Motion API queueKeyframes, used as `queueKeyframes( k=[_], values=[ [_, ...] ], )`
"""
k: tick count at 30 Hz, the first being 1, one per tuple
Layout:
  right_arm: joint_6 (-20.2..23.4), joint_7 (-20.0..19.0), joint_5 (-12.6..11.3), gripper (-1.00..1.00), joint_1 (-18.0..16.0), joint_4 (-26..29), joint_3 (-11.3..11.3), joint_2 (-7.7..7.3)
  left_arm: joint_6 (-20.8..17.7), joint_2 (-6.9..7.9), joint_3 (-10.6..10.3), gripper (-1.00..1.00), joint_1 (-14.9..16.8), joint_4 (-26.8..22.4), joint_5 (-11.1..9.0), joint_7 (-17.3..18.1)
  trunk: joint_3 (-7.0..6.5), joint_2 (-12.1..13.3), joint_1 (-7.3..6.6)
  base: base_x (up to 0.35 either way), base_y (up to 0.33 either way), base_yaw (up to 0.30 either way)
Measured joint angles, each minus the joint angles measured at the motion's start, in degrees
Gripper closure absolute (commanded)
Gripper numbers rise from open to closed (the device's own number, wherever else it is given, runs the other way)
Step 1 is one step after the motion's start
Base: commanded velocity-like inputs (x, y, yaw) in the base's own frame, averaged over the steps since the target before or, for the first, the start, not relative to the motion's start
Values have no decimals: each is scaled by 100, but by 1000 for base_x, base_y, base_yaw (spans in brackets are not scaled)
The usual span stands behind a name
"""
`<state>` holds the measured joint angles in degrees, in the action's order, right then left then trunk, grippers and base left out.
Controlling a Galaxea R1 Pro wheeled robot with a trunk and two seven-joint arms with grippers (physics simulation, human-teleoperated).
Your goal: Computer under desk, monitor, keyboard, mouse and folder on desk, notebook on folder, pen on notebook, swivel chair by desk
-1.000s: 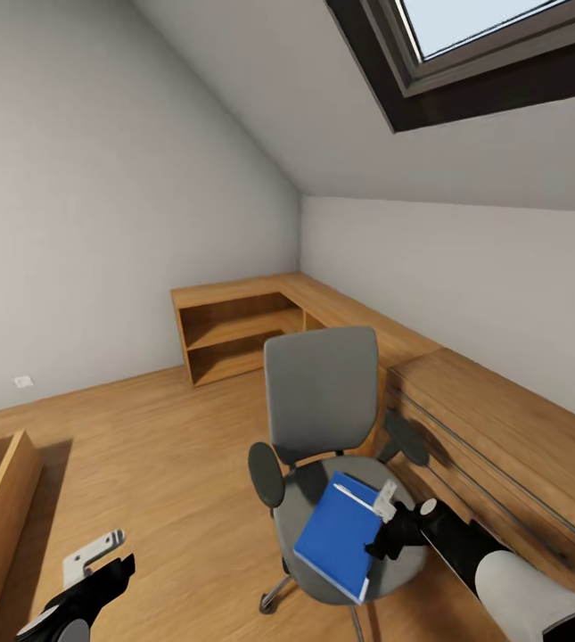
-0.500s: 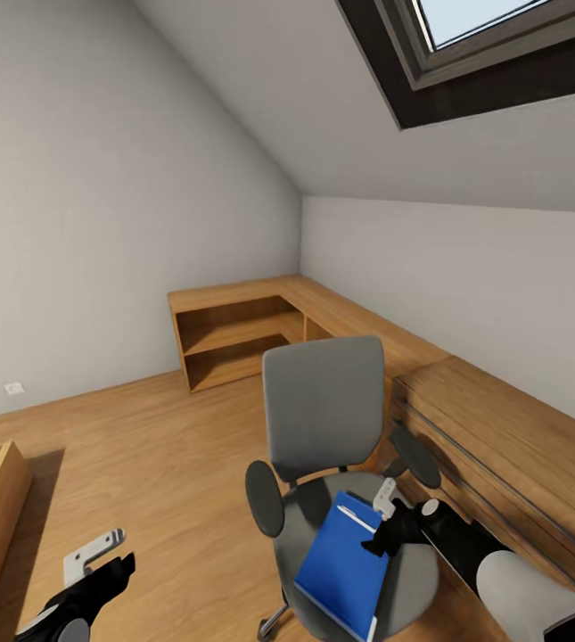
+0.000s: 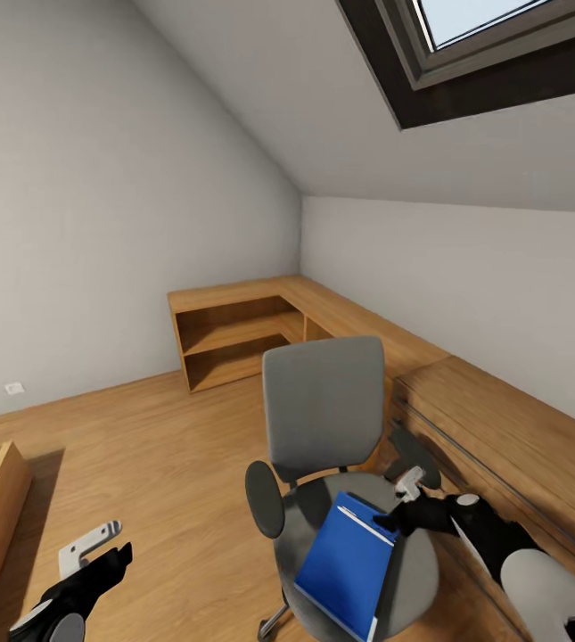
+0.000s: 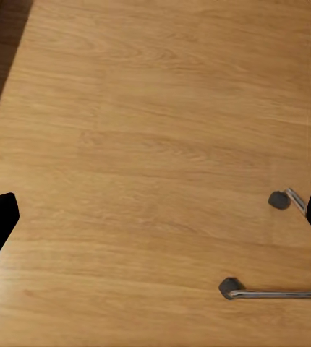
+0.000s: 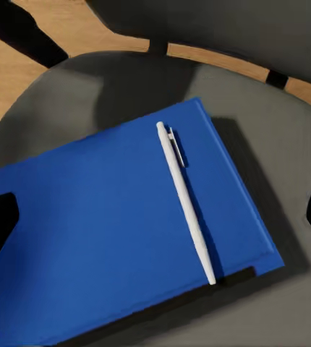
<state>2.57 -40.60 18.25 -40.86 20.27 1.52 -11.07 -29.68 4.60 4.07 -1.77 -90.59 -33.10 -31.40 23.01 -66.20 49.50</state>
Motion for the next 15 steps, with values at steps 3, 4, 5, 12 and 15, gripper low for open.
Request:
queueKeyframes(
  k=[3,4,5,12,15],
  values=[
    [-7,-39,-19,-100,1,8,-396,-24,-11,-1,102,-100,0,-1,-5,1,35,-79,43,0,0,0],
    [-8,-49,-25,-100,1,15,-501,-30,-14,-3,141,-100,0,-1,-8,2,53,-119,65,0,0,0],
    [-9,-54,-27,-100,1,20,-541,-31,-15,-3,155,-100,0,-1,-9,2,71,-159,87,0,0,0],
    [46,-241,-39,-100,2,132,-706,-27,-22,-6,210,-100,0,-1,-13,11,197,-440,241,0,0,0],
    [45,-514,-33,-100,2,159,-726,-45,-27,-6,211,-100,0,-1,-10,8,251,-560,307,0,0,0]
  ],
)
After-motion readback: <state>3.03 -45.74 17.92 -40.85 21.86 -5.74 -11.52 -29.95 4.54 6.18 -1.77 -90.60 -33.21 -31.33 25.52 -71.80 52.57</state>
